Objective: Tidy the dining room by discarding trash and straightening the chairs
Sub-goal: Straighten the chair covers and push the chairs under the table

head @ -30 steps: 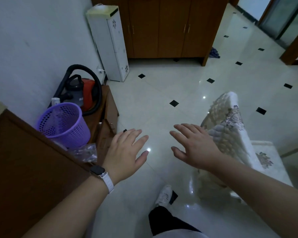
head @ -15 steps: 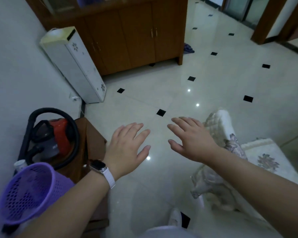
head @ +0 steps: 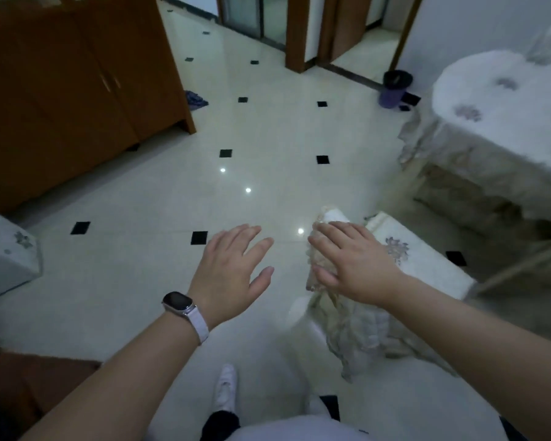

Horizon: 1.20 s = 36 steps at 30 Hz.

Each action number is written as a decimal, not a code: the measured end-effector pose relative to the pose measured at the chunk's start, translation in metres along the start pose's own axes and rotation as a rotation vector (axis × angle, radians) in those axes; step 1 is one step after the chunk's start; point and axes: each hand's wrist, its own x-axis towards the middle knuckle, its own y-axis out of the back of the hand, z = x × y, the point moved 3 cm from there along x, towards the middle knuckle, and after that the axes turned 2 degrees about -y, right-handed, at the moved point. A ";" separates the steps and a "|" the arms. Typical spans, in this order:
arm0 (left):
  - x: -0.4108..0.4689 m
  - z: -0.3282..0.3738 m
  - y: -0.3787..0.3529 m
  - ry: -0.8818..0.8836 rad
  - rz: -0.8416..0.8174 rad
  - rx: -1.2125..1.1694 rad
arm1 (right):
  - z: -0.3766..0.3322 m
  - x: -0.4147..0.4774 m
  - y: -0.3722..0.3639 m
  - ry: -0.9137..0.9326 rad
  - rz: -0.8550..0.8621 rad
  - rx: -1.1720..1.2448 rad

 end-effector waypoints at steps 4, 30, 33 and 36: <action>0.030 -0.033 -0.009 -0.171 0.003 -0.148 | -0.013 -0.001 0.008 -0.232 -0.029 -0.047; 0.126 0.080 -0.110 -0.588 -0.403 -0.336 | 0.012 -0.182 0.001 -1.055 0.026 -0.086; 0.134 0.084 -0.120 -0.532 -0.422 -0.314 | 0.035 -0.183 -0.014 -0.998 0.050 -0.061; 0.134 0.084 -0.129 -0.469 -0.436 -0.308 | 0.053 -0.185 -0.029 -0.938 0.050 -0.029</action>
